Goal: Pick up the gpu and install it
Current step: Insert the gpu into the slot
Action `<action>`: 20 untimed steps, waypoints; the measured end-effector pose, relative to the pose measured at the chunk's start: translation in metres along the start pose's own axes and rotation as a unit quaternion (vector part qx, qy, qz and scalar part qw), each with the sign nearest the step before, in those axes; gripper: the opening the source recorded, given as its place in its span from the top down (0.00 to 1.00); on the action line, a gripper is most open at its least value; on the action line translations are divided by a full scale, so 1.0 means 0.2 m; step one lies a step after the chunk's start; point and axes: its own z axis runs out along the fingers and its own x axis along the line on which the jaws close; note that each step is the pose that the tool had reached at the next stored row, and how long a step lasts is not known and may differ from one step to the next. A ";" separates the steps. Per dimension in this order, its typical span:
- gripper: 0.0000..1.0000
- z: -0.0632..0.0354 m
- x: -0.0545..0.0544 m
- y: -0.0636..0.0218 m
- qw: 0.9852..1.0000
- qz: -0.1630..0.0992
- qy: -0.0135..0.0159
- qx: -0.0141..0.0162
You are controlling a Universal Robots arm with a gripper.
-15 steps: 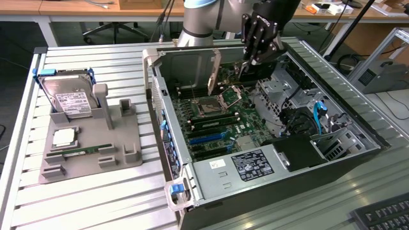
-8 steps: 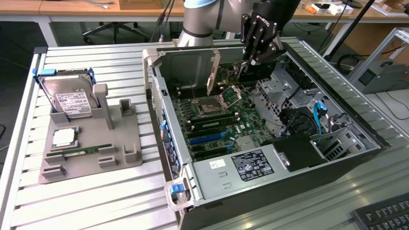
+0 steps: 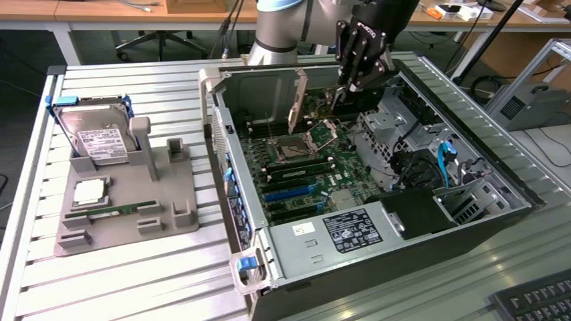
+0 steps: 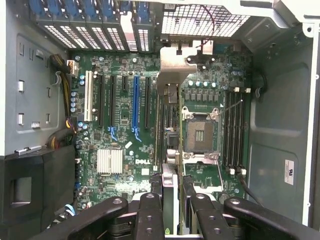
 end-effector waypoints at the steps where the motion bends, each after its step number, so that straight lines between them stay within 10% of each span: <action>1: 0.74 0.001 0.00 0.000 1.000 0.000 0.000 0.000; 20: 0.74 0.012 0.01 0.009 1.000 0.000 0.000 0.000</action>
